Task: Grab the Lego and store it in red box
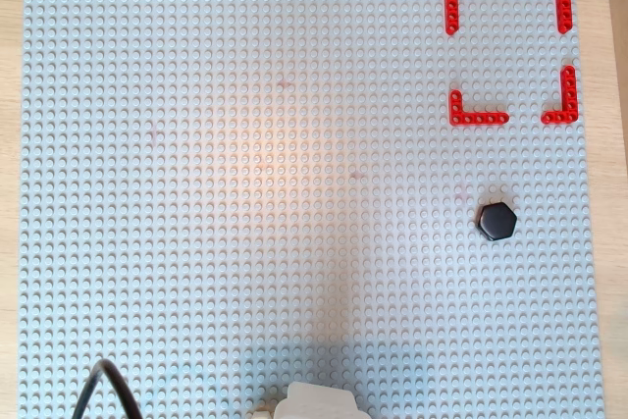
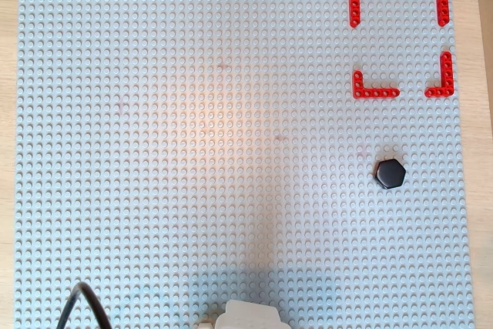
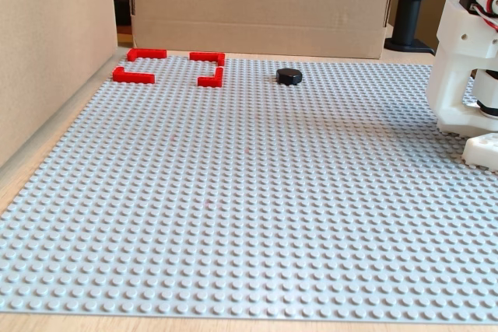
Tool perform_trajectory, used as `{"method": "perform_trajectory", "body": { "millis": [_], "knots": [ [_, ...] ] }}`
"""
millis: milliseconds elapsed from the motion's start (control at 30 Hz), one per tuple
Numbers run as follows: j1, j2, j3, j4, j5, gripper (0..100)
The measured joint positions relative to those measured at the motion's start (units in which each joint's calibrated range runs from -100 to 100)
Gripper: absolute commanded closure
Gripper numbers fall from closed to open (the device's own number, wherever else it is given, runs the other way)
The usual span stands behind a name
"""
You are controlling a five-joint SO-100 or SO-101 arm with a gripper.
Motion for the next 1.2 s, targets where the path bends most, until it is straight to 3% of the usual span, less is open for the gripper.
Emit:
{"method": "perform_trajectory", "body": {
  "millis": [200,633,1200],
  "knots": [
    [0.07,5.16,3.13,-6.65,0.15,99],
    [0.29,37.19,0.18,-10.79,2.15,99],
    [17.38,80.39,0.09,-24.87,5.23,96]
  ]
}}
